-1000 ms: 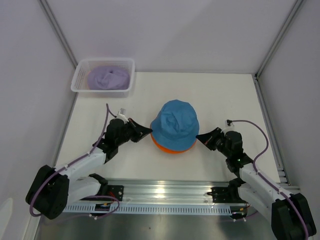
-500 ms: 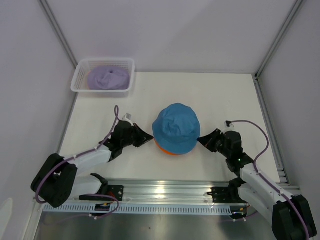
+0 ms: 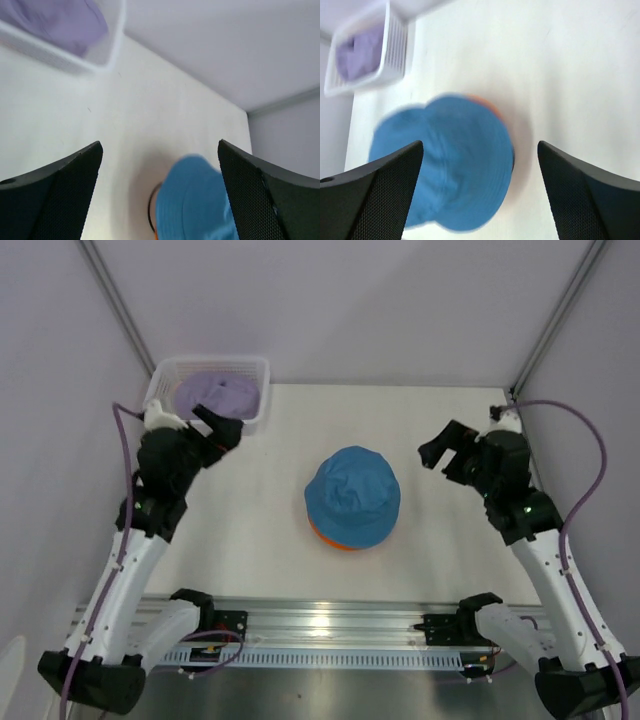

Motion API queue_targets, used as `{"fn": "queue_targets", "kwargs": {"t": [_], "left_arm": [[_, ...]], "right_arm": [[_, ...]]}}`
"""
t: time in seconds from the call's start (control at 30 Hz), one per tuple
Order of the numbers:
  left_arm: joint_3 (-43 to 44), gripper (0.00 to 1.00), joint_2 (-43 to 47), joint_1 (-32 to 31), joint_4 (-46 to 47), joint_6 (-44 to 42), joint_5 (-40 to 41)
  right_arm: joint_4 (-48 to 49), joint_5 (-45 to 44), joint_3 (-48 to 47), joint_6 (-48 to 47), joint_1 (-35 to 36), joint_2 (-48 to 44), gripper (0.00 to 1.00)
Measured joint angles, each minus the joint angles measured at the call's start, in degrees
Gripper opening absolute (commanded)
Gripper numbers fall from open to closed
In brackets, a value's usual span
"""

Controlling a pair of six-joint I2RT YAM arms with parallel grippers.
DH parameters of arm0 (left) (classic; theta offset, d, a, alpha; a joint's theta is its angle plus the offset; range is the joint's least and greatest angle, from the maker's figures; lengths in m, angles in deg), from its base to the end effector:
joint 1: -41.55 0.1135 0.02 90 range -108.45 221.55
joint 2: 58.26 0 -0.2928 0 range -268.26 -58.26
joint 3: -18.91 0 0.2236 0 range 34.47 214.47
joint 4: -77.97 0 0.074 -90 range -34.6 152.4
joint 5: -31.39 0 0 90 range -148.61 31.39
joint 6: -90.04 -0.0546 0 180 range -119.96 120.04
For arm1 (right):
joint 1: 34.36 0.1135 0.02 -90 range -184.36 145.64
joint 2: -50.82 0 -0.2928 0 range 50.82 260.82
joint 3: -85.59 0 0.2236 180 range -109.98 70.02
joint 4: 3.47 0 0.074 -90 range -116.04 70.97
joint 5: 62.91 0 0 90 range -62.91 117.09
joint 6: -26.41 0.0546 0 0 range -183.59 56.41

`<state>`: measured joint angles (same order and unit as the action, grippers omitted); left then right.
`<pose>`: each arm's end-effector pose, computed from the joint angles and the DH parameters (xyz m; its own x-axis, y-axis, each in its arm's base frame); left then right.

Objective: Stack the hats

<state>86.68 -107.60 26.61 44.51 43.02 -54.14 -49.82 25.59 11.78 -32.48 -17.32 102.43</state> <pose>0.1609 -0.0385 0.3730 -0.3089 -0.6210 -0.7203 -0.0360 0.7645 -0.6436 0.1558 0.0463 0.3749 -0.4745 0.3948 -0.7868 -0.0291 0.8862 0.4623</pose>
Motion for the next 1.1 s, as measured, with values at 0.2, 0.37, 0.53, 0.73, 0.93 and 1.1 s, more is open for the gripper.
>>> {"fn": "queue_targets", "kwargs": {"t": [0.2, 0.37, 0.53, 0.73, 0.93, 1.1], "left_arm": [[29.6, 0.98, -22.1, 11.8, -5.0, -9.1, 0.1], [53.1, 0.92, -45.8, 13.6, -11.0, -15.7, 1.5], [72.4, 0.84, -65.4, 13.6, -18.5, -19.6, 2.5], [75.0, 0.84, -72.7, 13.2, -22.4, -21.6, 6.1], [74.1, 0.79, -73.5, 13.2, -21.6, -24.1, 7.9], [72.0, 0.79, -74.1, 13.2, -19.8, -25.7, 8.0]], "right_arm": [[-4.1, 1.1, -10.0, -3.9, -12.7, 6.6, 1.00], [-1.4, 2.3, -6.2, -4.8, -14.1, 9.3, 1.00], [3.0, 2.3, -4.5, -5.6, -14.2, 10.8, 1.00], [5.9, 1.4, -4.5, -7.5, -14.2, 14.1, 1.00], [6.4, 1.3, -4.5, -7.6, -14.4, 15.7, 1.00], [6.9, 1.3, -4.5, -7.6, -14.4, 16.1, 0.99]]}}
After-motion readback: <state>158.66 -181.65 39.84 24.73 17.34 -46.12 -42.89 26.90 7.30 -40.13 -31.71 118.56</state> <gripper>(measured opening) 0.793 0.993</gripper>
